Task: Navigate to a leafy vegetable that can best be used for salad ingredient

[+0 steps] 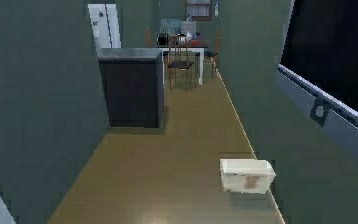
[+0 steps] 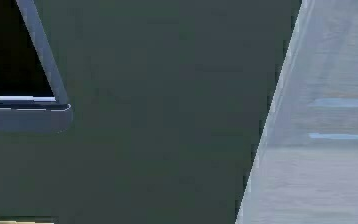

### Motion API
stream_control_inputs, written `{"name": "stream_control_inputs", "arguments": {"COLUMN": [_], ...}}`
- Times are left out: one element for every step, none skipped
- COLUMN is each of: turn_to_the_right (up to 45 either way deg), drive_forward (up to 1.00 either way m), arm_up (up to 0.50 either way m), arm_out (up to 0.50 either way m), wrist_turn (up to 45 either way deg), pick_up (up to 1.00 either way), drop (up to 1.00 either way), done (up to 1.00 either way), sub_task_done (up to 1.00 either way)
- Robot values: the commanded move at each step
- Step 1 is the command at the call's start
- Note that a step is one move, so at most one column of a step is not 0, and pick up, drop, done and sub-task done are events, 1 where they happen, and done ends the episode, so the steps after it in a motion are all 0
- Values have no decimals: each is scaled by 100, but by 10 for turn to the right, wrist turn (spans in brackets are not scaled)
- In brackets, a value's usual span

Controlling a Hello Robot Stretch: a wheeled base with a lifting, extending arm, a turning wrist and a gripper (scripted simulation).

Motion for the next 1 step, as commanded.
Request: {"name": "stream_control_inputs", "arguments": {"turn_to_the_right": [30], "drive_forward": [0], "arm_up": [0], "arm_out": [0], "wrist_turn": [0], "pick_up": [0], "drop": [0], "done": [0], "sub_task_done": [0]}}
